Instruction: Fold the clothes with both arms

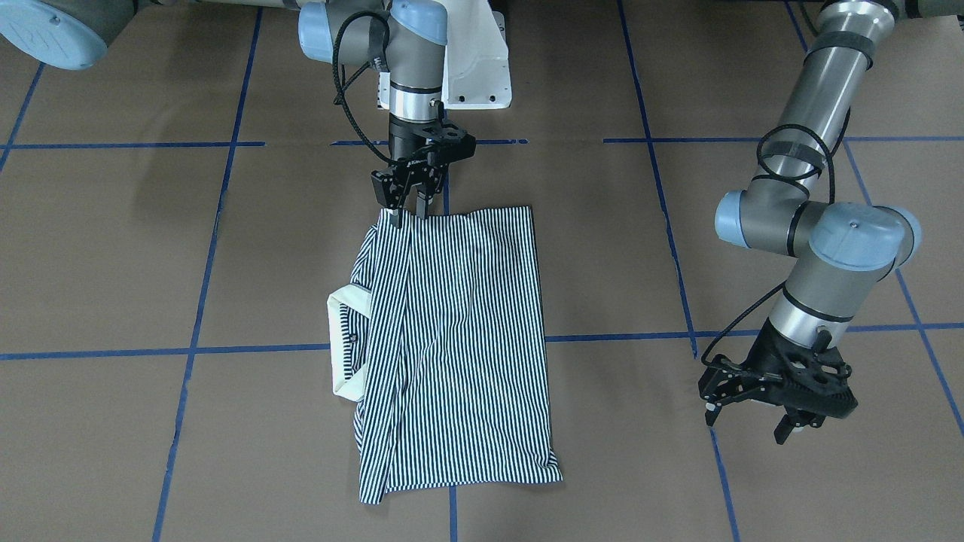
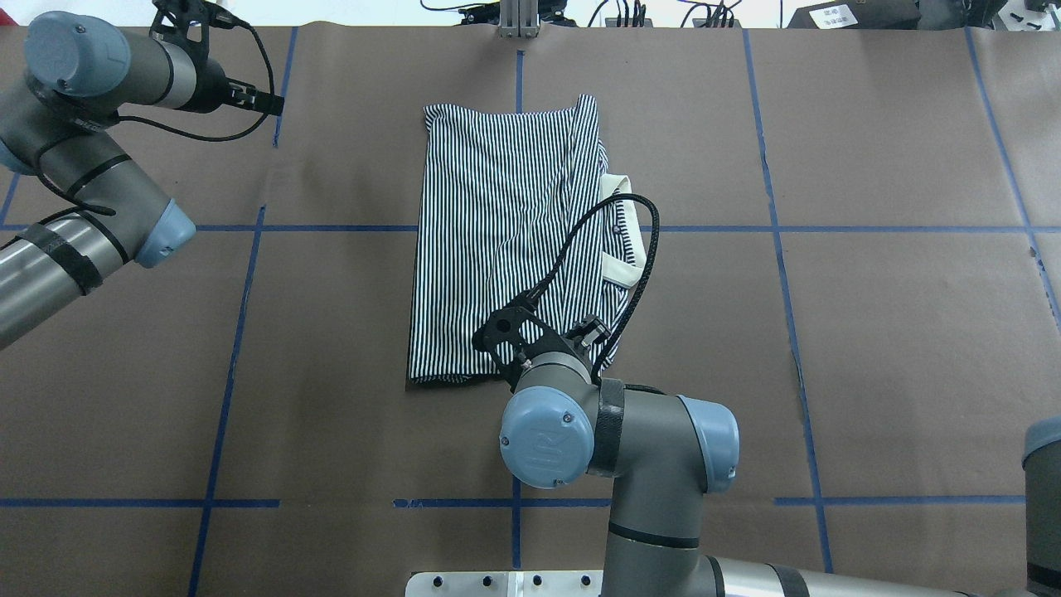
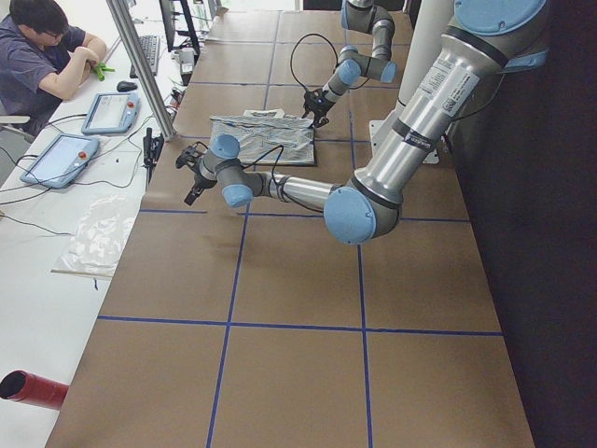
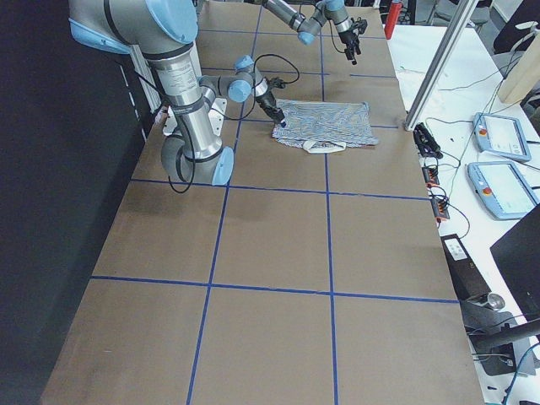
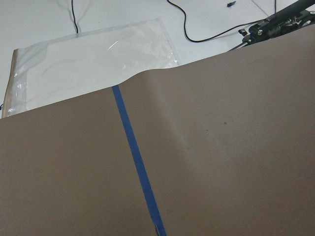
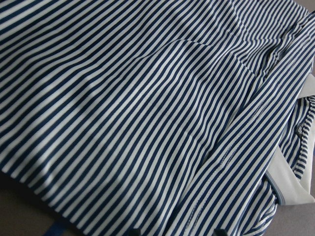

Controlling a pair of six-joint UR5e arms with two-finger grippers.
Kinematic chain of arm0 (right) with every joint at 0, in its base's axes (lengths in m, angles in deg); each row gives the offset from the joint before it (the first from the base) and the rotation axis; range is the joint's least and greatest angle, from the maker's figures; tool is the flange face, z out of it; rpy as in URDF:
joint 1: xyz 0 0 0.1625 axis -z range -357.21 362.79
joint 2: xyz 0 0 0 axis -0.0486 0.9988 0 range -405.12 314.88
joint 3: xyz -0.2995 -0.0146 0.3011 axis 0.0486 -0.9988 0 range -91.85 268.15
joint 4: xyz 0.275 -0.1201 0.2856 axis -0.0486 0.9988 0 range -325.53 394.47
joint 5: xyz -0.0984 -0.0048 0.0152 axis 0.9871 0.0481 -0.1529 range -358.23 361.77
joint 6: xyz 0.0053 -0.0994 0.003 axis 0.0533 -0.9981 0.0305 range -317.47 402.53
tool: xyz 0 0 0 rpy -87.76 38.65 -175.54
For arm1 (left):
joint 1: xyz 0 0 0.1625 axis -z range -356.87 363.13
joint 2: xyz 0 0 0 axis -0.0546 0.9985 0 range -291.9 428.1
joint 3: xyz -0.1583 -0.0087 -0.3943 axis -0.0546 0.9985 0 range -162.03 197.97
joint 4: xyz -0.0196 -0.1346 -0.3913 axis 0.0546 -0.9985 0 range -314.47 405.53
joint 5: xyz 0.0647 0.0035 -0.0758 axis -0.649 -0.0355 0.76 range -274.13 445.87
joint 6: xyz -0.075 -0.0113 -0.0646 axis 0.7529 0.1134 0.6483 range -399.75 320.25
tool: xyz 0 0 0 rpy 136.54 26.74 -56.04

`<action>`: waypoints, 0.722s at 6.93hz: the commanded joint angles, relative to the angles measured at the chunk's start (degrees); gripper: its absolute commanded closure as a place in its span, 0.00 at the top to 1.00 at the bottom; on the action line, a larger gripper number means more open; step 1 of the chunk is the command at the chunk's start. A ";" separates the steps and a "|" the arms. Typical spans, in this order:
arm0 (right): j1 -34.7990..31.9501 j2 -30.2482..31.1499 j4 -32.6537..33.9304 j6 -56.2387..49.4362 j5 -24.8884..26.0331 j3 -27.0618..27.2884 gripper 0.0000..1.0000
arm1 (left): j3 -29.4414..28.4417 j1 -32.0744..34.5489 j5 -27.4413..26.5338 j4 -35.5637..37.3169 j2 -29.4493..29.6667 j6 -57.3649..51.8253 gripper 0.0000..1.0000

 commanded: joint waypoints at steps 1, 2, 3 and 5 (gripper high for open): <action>0.46 0.29 0.40 -0.08 -0.24 -0.14 0.55 | 0.00 -0.05 -0.05 0.00 0.00 0.00 1.00; 0.46 0.55 0.40 -0.08 -0.24 -0.05 0.53 | 0.00 -0.05 0.04 0.00 0.00 0.00 1.00; 0.46 0.81 0.40 -0.08 -0.24 -0.05 0.50 | 0.00 -0.05 0.04 0.00 0.00 0.00 1.00; 0.46 0.82 0.40 0.01 -1.20 0.21 0.36 | 0.00 -0.31 0.04 0.00 0.00 0.00 1.00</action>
